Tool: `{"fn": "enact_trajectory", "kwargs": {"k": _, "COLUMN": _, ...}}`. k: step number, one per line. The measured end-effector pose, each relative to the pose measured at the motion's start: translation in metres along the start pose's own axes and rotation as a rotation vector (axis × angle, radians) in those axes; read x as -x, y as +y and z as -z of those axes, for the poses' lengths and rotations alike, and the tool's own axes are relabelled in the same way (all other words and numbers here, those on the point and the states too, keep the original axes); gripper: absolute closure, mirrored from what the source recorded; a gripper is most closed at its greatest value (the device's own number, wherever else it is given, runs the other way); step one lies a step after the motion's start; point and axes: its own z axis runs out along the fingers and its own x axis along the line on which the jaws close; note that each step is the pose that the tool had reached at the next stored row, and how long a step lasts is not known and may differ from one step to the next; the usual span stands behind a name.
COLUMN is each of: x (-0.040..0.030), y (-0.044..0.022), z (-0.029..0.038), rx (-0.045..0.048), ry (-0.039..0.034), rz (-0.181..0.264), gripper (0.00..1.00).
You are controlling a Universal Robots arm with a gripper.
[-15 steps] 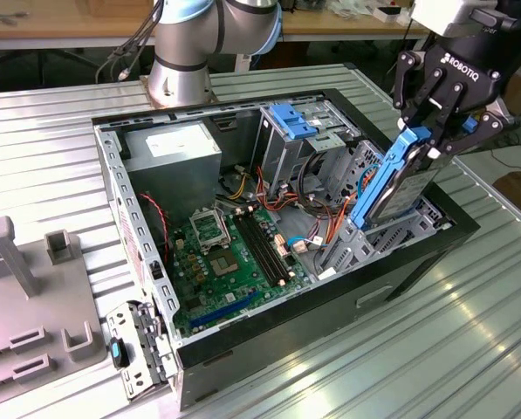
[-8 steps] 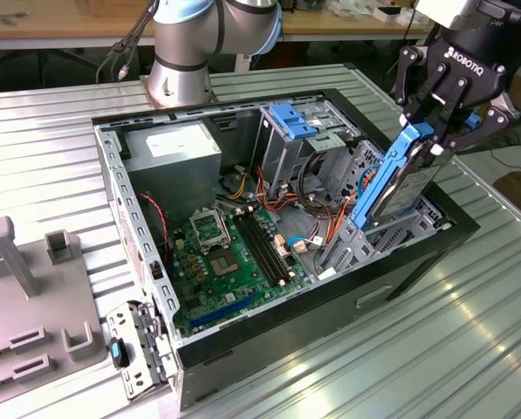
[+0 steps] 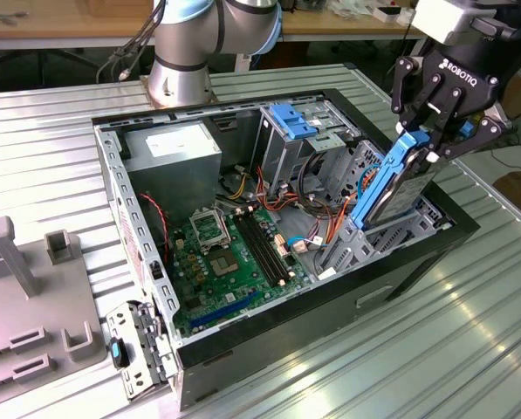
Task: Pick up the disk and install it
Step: 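Insert the disk into the insertion slot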
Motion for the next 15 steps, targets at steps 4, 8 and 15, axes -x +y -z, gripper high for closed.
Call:
{"fn": "enact_trajectory", "kwargs": {"k": 4, "x": 0.0000, "y": -0.0003, "z": -0.0013, "rx": 0.0001, "ry": -0.0009, "rz": 0.000, "gripper": 0.63}}
{"fn": "enact_trajectory", "kwargs": {"k": 8, "x": 0.0000, "y": -0.0003, "z": -0.0014, "rx": 0.0000, "ry": -0.0009, "rz": 0.000, "gripper": 0.63}}
{"fn": "enact_trajectory", "kwargs": {"k": 15, "x": 0.0000, "y": -0.0002, "z": -0.0014, "rx": -0.0156, "ry": -0.0010, "rz": 0.001, "gripper": 0.63}}
